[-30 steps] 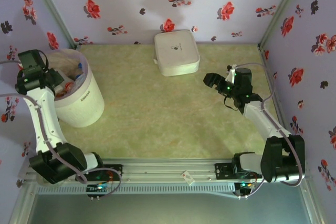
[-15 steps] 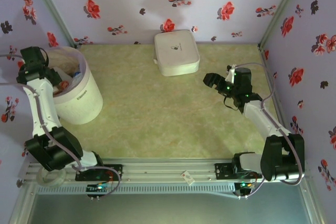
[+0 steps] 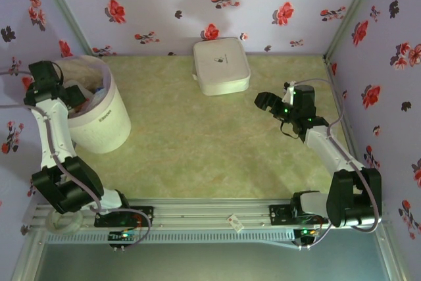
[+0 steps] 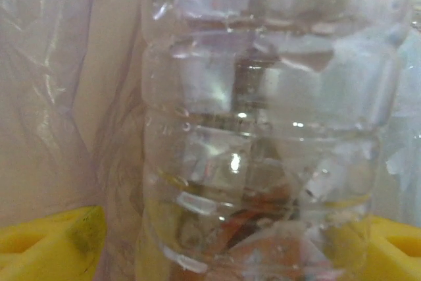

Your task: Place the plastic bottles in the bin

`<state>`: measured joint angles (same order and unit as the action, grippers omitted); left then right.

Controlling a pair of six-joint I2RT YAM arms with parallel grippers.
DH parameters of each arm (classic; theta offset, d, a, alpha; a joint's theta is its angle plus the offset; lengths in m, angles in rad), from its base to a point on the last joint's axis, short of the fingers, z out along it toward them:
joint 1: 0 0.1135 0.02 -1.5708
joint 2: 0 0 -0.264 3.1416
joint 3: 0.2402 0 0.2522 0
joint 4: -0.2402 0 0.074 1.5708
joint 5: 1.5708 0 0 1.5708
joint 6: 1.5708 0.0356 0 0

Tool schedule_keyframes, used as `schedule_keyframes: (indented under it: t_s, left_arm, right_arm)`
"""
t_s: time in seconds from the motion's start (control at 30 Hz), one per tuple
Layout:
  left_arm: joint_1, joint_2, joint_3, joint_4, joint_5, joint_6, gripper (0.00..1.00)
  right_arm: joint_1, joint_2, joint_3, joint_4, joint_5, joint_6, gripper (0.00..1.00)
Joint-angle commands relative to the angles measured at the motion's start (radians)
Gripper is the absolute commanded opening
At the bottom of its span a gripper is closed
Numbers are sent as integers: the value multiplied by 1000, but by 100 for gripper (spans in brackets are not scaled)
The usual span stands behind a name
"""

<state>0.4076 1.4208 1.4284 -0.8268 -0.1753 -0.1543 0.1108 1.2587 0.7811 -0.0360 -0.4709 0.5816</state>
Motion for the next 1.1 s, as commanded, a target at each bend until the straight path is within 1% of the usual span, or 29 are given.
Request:
schedule_keyframes:
  t_s: [0.0, 0.3, 0.4, 0.53, 0.6, 0.73, 0.83, 0.93, 1.0, 1.07]
  left_arm:
    - [-27, -25, 50, -57, 57, 2, 87]
    - [-54, -122, 218, -126, 31, 21, 91]
    - [-85, -168, 256, -129, 30, 40, 91]
    - [-148, -224, 286, -129, 21, 59, 91]
    - [-193, -253, 291, -121, 22, 69, 91]
    - [-321, -288, 298, -109, 19, 83, 91]
    - [-397, -304, 284, -97, 19, 70, 91]
    - [-480, -323, 230, -97, 19, 43, 91]
    - [-550, -344, 163, -61, 10, 28, 91]
    - [-645, -371, 87, -46, -28, 11, 91]
  right_arm:
    - [-8, -8, 38, -13, 2, -26, 91]
    - [-8, -9, 40, -13, -1, -26, 91]
    - [-8, -11, 39, -14, 1, -28, 91]
    - [-8, -11, 50, -18, 3, -35, 91]
    - [-7, -12, 56, -21, 6, -41, 92]
    - [-8, -27, 73, -44, 16, -76, 94]
    - [-8, -44, 95, -91, 51, -111, 95]
    - [-9, -57, 118, -166, 95, -158, 95]
    - [-8, -74, 119, -197, 139, -181, 95]
    - [-8, -89, 122, -226, 174, -202, 95]
